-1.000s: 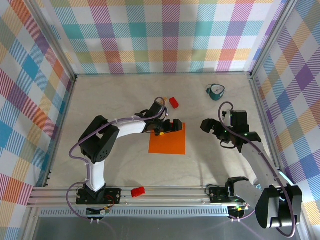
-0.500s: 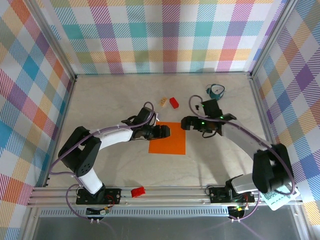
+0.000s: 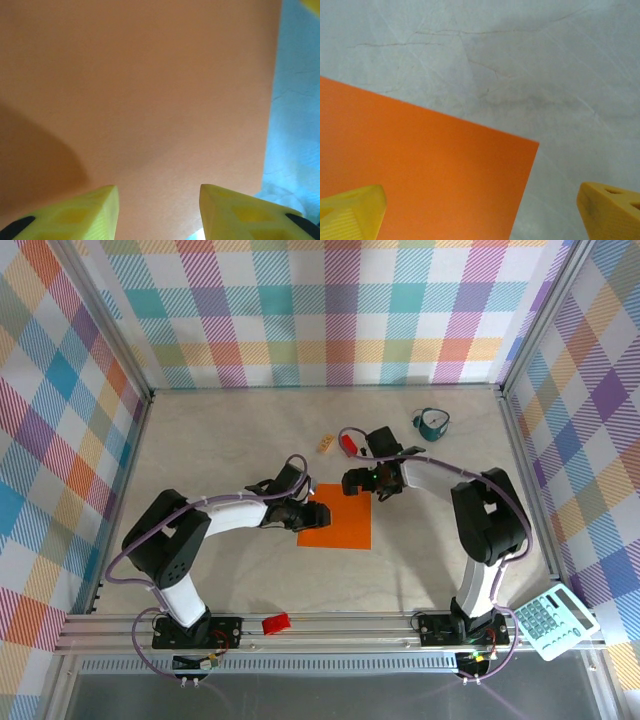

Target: Fold a paper plane with a square sheet of paper (fold left side to right side)

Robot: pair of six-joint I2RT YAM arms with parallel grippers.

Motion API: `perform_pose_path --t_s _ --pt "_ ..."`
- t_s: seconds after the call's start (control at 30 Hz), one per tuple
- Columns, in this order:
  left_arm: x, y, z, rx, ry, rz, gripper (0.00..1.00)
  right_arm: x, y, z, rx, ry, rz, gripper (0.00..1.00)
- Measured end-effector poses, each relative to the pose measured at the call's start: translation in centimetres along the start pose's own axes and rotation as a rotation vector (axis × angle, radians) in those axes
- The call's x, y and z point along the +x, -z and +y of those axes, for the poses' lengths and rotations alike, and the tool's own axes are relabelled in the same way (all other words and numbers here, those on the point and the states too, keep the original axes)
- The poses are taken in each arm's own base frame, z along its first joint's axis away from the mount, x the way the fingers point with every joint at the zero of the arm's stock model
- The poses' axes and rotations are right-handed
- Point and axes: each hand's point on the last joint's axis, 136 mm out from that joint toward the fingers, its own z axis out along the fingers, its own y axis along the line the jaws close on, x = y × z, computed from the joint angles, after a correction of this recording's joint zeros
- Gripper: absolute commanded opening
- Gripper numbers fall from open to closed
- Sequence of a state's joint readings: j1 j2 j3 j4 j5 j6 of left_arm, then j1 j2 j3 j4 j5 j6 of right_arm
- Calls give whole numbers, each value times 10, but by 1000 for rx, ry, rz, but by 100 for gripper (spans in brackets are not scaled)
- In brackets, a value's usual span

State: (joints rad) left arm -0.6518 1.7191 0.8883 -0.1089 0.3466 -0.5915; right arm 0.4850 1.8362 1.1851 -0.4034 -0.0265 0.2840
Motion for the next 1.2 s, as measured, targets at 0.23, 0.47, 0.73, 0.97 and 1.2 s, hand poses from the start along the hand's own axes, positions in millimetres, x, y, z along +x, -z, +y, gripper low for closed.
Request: perform_pose_path --t_s 0.23,0.47,0.73,0.97,1.2 --pt "2 -3 3 -1 20 4 44 11 -14 5 21 36 47 92" --pt "0 -4 2 9 23 -5 44 17 -15 17 16 55 69 89" --pt "-1 -5 -1 28 39 -13 44 30 -15 34 4 71 106 81" --pt "-2 -6 -4 50 48 -20 45 41 -14 43 -27 50 148 56" --pt "-2 1 -2 68 57 -34 53 46 -5 53 -97 30 163 29"
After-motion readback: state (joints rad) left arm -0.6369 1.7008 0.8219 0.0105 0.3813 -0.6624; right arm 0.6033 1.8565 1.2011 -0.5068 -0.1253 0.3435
